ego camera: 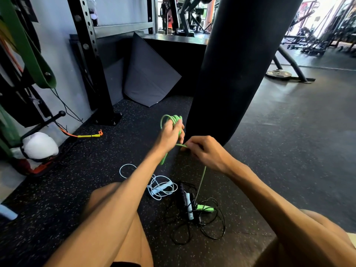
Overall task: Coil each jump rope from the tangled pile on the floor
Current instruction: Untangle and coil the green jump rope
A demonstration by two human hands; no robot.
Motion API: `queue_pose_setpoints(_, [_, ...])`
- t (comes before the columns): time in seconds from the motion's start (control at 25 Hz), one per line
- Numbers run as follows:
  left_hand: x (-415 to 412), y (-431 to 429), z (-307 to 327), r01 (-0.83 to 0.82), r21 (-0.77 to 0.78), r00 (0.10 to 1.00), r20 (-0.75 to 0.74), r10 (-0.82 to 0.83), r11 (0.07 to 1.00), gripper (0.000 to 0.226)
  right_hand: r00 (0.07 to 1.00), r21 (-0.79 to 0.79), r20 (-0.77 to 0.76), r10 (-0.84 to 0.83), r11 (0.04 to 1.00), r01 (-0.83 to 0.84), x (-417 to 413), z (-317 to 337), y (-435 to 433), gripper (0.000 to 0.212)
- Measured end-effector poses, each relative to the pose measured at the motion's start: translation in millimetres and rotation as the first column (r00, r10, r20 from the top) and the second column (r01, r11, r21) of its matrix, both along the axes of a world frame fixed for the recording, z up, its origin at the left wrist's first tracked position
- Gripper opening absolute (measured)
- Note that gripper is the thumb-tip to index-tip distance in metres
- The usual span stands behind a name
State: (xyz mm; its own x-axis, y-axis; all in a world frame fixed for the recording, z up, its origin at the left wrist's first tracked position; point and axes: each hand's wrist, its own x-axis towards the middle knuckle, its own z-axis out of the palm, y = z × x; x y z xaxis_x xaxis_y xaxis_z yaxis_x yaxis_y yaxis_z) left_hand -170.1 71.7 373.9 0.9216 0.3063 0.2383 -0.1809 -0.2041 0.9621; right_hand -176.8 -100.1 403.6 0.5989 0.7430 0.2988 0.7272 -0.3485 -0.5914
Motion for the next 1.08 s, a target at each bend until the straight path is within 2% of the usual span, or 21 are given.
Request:
queue_pose_setpoints(0.08, [-3.6, -7.3, -1.3, 0.102, 0.076, 0.991, -0.096, -0.095, 0.992, 0.028, 0.998, 0.113, -0.001, -0.064, 0.992, 0.064, 4.0, 11.3, -4.1, 0.017])
queue_pose_setpoints(0.24, [-10.4, -18.7, -3.1, 0.329, 0.031, 0.928, -0.194, -0.317, 0.944, 0.05, 0.985, 0.286, -0.094, -0.141, 0.944, 0.163, 16.9, 19.4, -13.2, 0.01])
queue_pose_setpoints(0.36, [-14.4, -20.3, 1.9, 0.439, -0.112, 0.866, -0.214, -0.452, 0.892, 0.059, 0.978, 0.316, -0.128, -0.165, 0.928, 0.197, 26.5, 12.5, -21.2, 0.012])
queue_pose_setpoints(0.44, [-17.6, -20.9, 7.2, 0.481, -0.211, 0.833, -0.192, -0.518, 0.851, 0.052, 0.969, 0.308, -0.145, -0.201, 0.922, 0.237, 35.8, 2.5, -25.2, 0.018])
queue_pose_setpoints(0.56, [-20.8, -21.8, 12.9, 0.499, -0.433, 0.8, -0.102, -0.592, 0.75, 0.044, 0.938, 0.292, -0.267, -0.224, 0.908, 0.3, 42.3, -13.9, -26.8, 0.027])
queue_pose_setpoints(0.72, [-18.0, -13.6, 17.9, 0.439, -0.653, 0.828, 0.027, -0.56, 0.617, 0.043, 0.862, 0.171, -0.475, -0.177, 0.942, 0.287, 39.6, -36.7, -23.7, 0.029])
queue_pose_setpoints(0.84, [-17.4, -5.1, 19.9, 0.414, -0.74, 0.862, 0.132, -0.489, 0.531, 0.042, 0.784, -0.104, -0.587, -0.201, 0.979, 0.173, 38.3, -60.4, -26.2, 0.02])
queue_pose_setpoints(0.92, [-18.1, -2.3, 22.3, 0.396, -0.778, 0.882, 0.175, -0.437, 0.489, 0.044, 0.781, -0.271, -0.572, -0.252, 0.956, 0.11, 36.8, -71.9, -30.3, 0.015])
queue_pose_setpoints(1.0, [-16.8, 1.5, 24.5, 0.345, -0.815, 0.92, 0.195, -0.339, 0.466, 0.046, 0.8, -0.301, -0.547, -0.248, 0.95, 0.089, 36.9, -73.4, -31.9, 0.024])
queue_pose_setpoints(1.08, [-14.1, 6.9, 24.5, 0.254, -0.83, 0.964, 0.174, -0.202, 0.497, 0.045, 0.815, -0.245, -0.541, -0.207, 0.966, 0.082, 33.7, -63.8, -29.4, 0.028])
